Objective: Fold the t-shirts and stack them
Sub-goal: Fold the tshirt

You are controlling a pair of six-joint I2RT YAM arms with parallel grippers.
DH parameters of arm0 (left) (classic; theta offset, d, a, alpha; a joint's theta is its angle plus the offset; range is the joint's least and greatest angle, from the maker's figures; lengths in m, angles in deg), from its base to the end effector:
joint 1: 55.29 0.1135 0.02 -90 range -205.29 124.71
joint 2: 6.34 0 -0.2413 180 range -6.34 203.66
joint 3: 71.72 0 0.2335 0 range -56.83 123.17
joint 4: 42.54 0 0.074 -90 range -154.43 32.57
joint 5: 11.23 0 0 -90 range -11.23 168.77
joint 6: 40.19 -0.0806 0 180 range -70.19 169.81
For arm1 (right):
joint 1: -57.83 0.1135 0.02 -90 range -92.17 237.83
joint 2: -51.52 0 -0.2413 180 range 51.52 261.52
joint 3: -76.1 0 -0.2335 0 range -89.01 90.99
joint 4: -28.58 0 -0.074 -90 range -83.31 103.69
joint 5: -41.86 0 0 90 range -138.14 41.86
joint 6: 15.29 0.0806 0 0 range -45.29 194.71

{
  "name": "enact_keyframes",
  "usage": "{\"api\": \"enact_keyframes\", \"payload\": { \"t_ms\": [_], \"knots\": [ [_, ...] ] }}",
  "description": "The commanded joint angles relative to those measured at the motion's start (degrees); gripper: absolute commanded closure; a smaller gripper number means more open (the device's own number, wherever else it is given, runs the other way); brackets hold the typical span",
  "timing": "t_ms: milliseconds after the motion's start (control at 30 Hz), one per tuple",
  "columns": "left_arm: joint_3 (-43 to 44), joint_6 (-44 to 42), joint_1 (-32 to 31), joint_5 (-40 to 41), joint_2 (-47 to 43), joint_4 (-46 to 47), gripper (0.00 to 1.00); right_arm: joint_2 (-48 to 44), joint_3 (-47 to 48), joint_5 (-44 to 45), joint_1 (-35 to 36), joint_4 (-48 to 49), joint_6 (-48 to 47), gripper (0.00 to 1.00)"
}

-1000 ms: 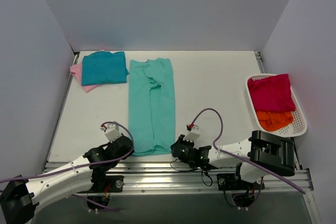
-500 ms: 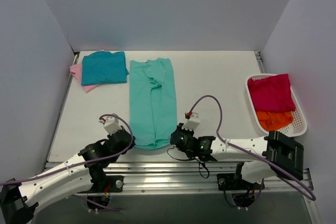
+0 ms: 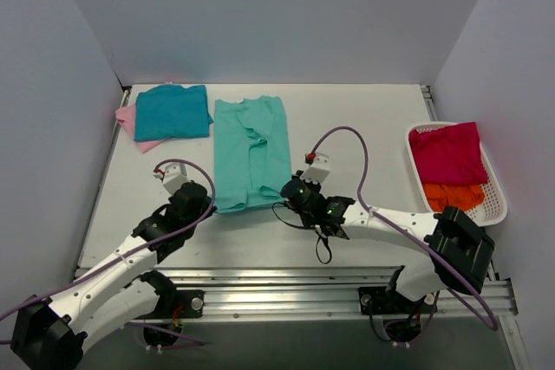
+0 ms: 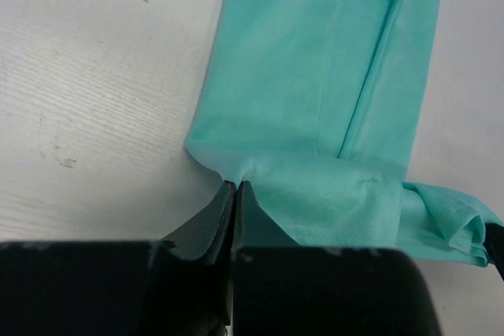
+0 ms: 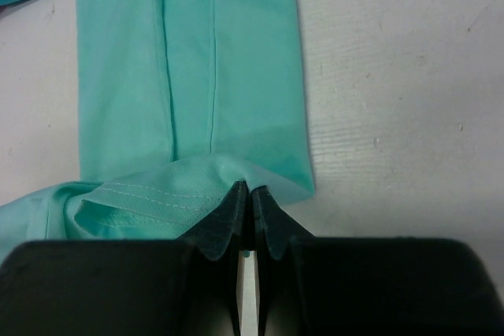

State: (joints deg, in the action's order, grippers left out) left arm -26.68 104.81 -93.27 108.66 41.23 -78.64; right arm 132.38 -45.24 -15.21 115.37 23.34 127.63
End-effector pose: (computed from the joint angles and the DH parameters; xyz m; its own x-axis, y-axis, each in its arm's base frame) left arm 0.1846 -0.0932 0.1915 -0.4679 -0.5357 -0.7029 -0.2731 0.8441 -0.4615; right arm 0.2106 0.2495 0.1982 -0.5075 0.4497 -0.7350 -0.0736 0.8272 0.5570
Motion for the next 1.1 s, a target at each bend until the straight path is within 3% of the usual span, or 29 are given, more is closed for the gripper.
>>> {"api": "enact_keyframes", "payload": {
  "t_ms": [0, 533, 733, 800, 833, 867, 900, 933, 967, 1067],
  "knots": [
    [3.24, -5.08, 3.69, -2.82, 2.69, 6.17, 0.98, 2.28, 3.25, 1.97, -2.51, 0.63, -3.97, 1.0],
    [13.44, -7.54, 10.73, -8.53, 19.65, 14.62, 0.98, 9.93, 14.49, 0.12, -8.48, -0.15, -7.57, 1.0],
    [19.67, -9.03, 14.68, -9.49, 30.0, 17.95, 0.98, 21.25, 25.46, -2.94, -14.99, -0.95, -8.89, 1.0],
    [21.61, -10.88, 17.3, -11.42, 34.58, 22.67, 0.93, 28.01, 29.42, -3.22, -17.44, -1.65, -8.89, 1.0],
    [24.4, -11.32, 18.28, -12.3, 40.17, 23.49, 0.71, 30.47, 31.71, -3.92, -18.24, -1.56, -10.11, 1.0],
    [26.17, -12.63, 19.51, -15.62, 43.54, 24.19, 0.51, 33.19, 36.95, -4.27, -19.12, -2.7, -10.3, 0.92],
    [28.01, -13.51, 21.61, -17.39, 50.62, 26.29, 0.01, 38.27, 40.22, -4.71, -21.04, -4.45, -10.39, 0.56],
    [33.08, -13.95, 22.85, -19.06, 54.34, 26.57, 0.06, 40.23, 43.56, -5.06, -21.93, -6.73, -9.69, 0.34],
    [36.35, -14.74, 24.34, -25.17, 58.3, 26.05, 0.06, 42.69, 48.03, -5.07, -22.46, -8.49, -9.95, 0.02],
    [43.5, -13.52, 28.56, -29.88, 66.24, 22.7, 0.06, 42.11, 51.84, -4.19, -23.35, -8.68, -11.96, 0.0]
  ]
}}
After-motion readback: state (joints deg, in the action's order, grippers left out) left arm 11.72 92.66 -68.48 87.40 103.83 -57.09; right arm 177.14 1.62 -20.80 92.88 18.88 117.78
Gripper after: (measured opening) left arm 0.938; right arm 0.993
